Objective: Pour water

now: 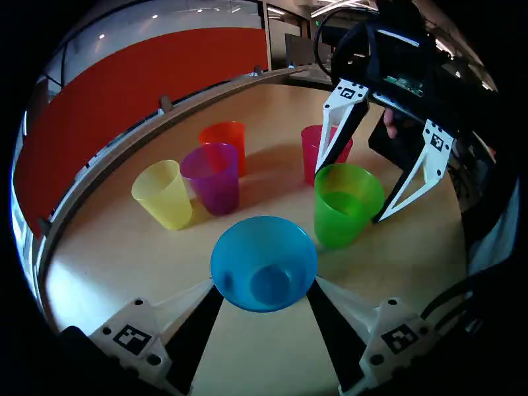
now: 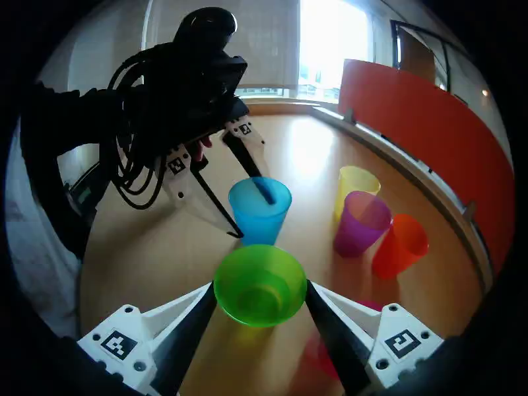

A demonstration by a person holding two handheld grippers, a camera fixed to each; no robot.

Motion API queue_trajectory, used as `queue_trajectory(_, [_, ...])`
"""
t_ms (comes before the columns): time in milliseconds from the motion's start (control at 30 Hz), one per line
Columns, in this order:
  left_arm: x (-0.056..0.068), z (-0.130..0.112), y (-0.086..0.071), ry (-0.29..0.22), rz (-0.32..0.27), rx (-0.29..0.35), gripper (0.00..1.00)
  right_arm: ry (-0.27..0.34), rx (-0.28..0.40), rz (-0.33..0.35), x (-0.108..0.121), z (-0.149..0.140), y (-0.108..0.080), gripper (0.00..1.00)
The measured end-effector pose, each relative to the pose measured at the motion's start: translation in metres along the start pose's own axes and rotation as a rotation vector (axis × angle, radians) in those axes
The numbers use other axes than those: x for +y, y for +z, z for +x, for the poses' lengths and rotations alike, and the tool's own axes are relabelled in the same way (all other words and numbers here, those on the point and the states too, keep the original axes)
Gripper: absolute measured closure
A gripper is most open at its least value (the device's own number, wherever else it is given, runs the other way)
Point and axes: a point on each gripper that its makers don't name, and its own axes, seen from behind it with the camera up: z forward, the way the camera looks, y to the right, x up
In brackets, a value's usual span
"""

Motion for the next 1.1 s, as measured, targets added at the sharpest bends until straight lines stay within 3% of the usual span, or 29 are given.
queue_trajectory(733, [0.0,-0.015,-0.012,0.01,0.019,-0.028,0.16,-0.027,0.009,-0.019,0.0,0.012,-0.008,0.02])
queue_trajectory(1100, [0.001,-0.016,-0.025,0.006,0.035,-0.024,0.16,-0.039,0.037,-0.038,-0.002,0.028,-0.023,0.02])
